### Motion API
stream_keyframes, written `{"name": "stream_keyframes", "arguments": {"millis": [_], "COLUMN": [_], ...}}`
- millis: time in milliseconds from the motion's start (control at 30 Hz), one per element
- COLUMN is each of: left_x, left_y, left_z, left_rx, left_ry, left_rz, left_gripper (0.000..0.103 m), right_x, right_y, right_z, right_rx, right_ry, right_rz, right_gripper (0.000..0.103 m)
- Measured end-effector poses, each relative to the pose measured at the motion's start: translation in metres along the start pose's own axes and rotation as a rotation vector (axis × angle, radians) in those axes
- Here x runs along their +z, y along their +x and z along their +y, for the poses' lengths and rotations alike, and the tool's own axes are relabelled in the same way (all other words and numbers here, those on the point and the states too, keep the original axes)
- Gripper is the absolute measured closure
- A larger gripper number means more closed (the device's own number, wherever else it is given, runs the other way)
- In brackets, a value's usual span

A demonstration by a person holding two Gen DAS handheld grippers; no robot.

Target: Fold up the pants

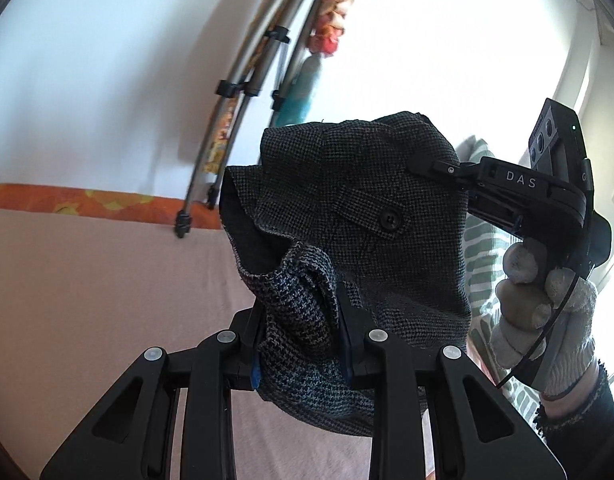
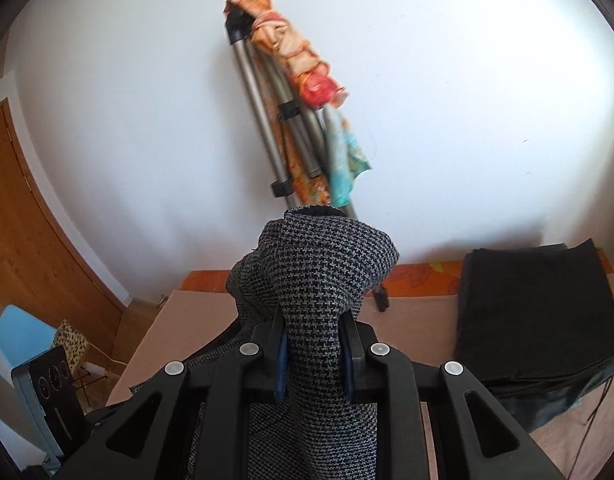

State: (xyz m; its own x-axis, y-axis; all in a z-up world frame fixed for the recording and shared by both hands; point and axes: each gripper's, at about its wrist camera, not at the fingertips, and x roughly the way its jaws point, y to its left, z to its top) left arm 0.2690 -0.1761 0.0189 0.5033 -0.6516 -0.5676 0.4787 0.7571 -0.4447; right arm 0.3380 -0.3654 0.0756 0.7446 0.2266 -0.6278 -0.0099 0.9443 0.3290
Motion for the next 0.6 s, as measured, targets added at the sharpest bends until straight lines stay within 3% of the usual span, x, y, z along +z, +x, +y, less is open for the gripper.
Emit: {"name": "stream_keyframes", "arguments": {"millis": [333,600], "left_x": [0.025,0.013], "left_y": [0.104,0.180], "left_z": [-0.090,-0.121], "left_rx": [-0.073,-0.077], "left_ry": [0.129,0.147], "left_rz": [0.004,0.029], "left_gripper": [0.076,0.076], "right_x": [0.055,0.082], "right_y": [-0.030,0.005], "right_z": [-0.100,-0.166], "right_rx": [-0.138,-0.192], "right_ry": [-0.011,-0.062], "right_rz": [-0.053,-0.036], "right_gripper": [0.084,0.084]}}
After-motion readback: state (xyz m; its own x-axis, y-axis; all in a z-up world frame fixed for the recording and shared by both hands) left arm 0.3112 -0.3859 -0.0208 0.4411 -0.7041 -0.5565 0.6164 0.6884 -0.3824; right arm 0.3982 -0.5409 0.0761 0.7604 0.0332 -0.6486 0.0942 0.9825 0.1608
